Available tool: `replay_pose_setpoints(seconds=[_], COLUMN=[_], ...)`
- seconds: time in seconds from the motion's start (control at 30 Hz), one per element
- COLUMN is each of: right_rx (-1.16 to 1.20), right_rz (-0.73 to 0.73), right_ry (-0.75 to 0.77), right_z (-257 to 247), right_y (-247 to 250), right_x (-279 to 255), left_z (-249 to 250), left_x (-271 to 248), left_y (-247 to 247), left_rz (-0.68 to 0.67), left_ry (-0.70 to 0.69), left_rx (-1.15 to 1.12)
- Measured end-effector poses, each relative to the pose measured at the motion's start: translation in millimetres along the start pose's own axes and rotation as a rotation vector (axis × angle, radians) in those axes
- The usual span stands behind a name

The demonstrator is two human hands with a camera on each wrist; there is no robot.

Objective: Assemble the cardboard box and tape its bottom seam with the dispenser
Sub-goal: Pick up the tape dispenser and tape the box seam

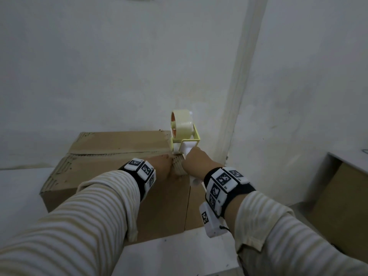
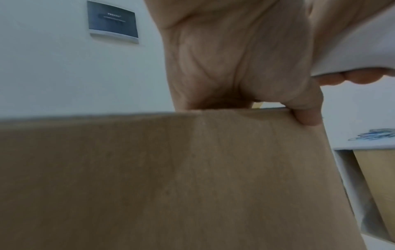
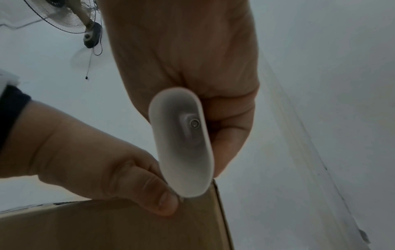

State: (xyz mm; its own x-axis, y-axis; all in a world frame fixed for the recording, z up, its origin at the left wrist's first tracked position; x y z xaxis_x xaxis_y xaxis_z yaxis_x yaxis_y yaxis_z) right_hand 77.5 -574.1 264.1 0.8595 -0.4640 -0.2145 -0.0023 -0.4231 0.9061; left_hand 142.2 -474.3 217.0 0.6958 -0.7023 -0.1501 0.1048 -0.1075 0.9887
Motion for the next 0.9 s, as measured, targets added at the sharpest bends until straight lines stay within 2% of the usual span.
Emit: replay_pose_setpoints(seconds=[0.13,0.27,0.53,0.7,0.9], right_rx=[0.005,0.023,0.125,0.059,0.106], right_rz=[-0.004,0.023,0.041,0.044,0.043], right_ry=[-0.014,-0.029,-0.030,0.003,0.007], right_z=[11,26,49,58,69], right_y=[-1,-1,-4,-3,-2], right_x=[-15,-30,-56,-69,-88], left_z=[0,3,8,13,16], left_x=[-6,-10,-15,-20,-23], left_y=[-5,-7,-9,-8,-8], left_rz=[0.077,0.165,0.220,0.302,0.237], left_ry=[0.048,0.049,0.071,0.052,0.022], left_rx=[-0.072,-0.053,-0.078,-0.107,-0.030])
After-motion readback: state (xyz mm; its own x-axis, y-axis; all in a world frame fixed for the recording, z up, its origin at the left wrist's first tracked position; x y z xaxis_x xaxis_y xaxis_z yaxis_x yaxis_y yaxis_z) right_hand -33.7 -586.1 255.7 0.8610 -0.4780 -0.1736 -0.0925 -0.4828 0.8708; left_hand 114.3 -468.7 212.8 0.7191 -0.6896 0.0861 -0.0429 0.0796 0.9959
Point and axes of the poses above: each hand's wrist, its own x-axis towards the middle knuckle, its own y-axis out of the back of the hand, z = x × y, the point moved 2 cm from there along x, towards the middle knuckle, and after that the axes turned 13 degrees about -y, right-handed, at the moved point
